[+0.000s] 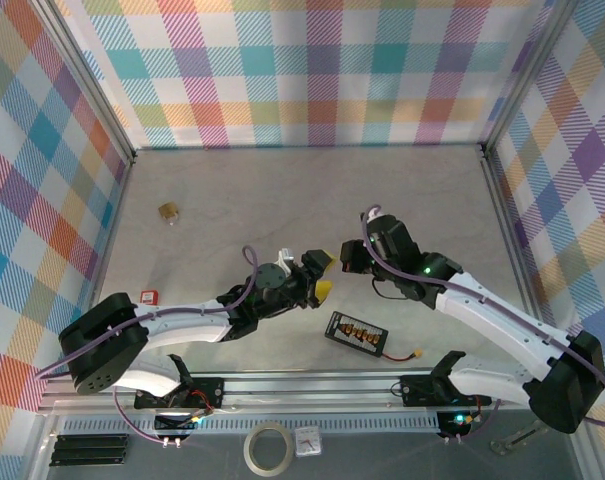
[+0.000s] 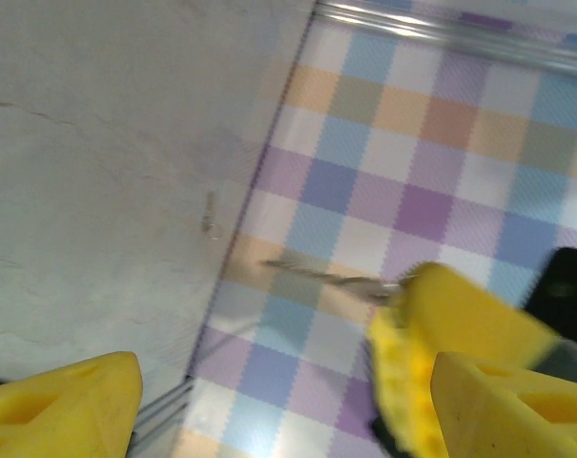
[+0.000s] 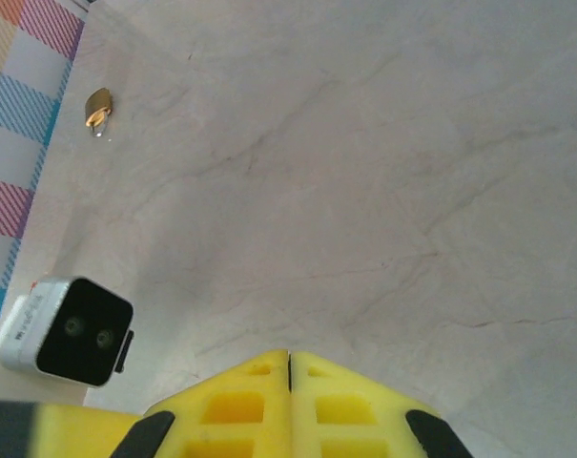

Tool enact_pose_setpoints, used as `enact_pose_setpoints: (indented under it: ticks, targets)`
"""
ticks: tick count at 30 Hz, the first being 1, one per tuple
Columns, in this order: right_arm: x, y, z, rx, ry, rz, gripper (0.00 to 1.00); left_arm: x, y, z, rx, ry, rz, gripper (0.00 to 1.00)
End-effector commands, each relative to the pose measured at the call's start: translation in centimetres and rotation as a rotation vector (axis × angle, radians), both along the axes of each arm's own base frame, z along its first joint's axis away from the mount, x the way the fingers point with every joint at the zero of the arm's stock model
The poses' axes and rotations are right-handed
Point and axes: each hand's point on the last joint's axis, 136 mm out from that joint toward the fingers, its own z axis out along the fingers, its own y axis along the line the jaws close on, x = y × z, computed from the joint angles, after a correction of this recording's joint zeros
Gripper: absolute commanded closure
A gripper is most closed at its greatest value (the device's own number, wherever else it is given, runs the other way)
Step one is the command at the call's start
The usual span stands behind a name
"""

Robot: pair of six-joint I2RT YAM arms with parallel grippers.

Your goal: Unlock with the key

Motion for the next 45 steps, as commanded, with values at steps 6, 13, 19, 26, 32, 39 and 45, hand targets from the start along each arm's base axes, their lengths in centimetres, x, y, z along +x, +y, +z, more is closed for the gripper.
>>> enact_pose_setpoints:
  ticks: [6, 13, 19, 26, 32, 39, 45]
  targets:
    - [-1.1, 3.3, 2.3, 0.195, -0.039, 0.046, 1.0, 0.7, -0.3, 4.1, -0.189, 0.017, 0.053, 0.2]
    - [-2.6, 4.9, 2.6, 0.234, -0.048, 0.094, 1.0, 1.0, 0.0, 3.5, -0.2, 0.039, 0.08, 0.2]
    - [-4.3, 5.5, 2.6, 0.28, -0.071, 0.142, 1.0, 1.3, 0.5, 2.7, -0.188, 0.051, 0.102, 0.23]
    - [-5.6, 4.9, 2.4, 0.281, -0.081, 0.169, 1.0, 1.6, 0.7, 2.1, -0.176, 0.058, 0.109, 0.31]
    - [-5.9, 3.7, 1.3, 0.251, -0.074, 0.145, 1.0, 1.5, 0.7, 2.1, -0.174, 0.054, 0.103, 0.44]
    - [-6.2, 3.1, 1.6, 0.24, -0.098, 0.149, 1.0, 1.4, 1.0, 1.7, -0.148, 0.058, 0.105, 0.63]
    - [-6.6, 2.8, 1.7, 0.244, -0.115, 0.164, 1.0, 1.4, 0.9, 1.5, -0.134, 0.057, 0.102, 0.83]
